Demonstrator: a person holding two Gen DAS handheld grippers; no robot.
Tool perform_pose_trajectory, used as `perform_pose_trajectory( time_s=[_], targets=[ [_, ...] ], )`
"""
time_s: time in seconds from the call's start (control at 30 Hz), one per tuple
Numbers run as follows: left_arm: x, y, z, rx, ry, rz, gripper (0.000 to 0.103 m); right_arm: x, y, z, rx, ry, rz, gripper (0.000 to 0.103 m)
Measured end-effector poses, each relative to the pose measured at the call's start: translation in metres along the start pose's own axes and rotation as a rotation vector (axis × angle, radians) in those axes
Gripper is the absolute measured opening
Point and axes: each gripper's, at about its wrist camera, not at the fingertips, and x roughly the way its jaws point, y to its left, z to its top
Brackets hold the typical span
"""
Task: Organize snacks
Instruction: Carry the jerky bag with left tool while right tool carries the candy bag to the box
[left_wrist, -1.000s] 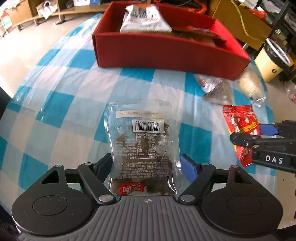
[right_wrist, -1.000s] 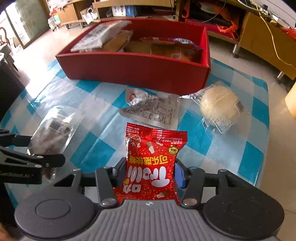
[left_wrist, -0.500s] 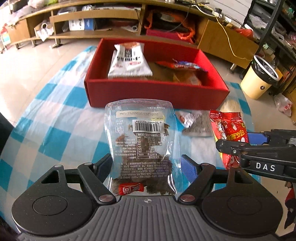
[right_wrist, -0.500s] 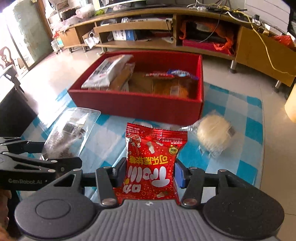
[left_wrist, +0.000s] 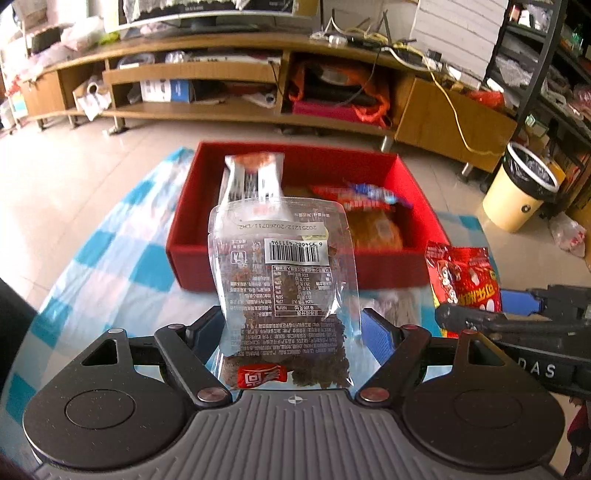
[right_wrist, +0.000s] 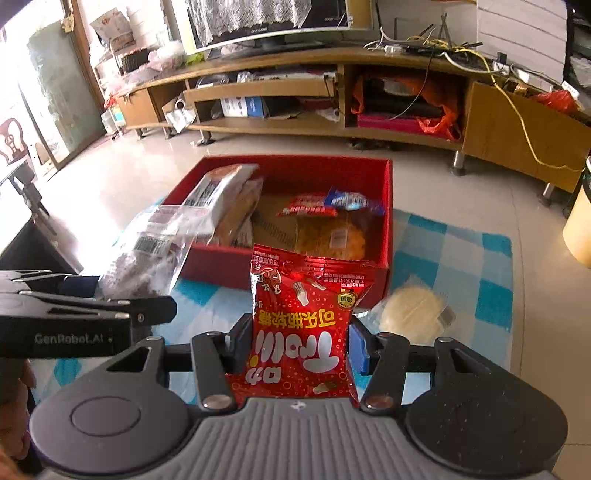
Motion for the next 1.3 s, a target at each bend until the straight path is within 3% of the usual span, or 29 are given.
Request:
perform_pose_trajectory(
  time_s=[0.43,1.0,1.3],
  targets=[
    [0.014,-0.014,0.034,0.022,-0.047,0.011,0.083,0.004,-0.012,0.04,0.034,-0.079,-0.014,0.052],
    [0.048,-0.017,0.076,0.028,-0.081,0.064,0.084,0.043,-0.035,0.078,0.069,-0.077,-0.052,0.052],
    [0.07,-0.009,0.086,0.018,-0.057,0.096,0.084,0.072,-0.042,0.092,0.069,-0.047,-0.069,0.052]
  ],
)
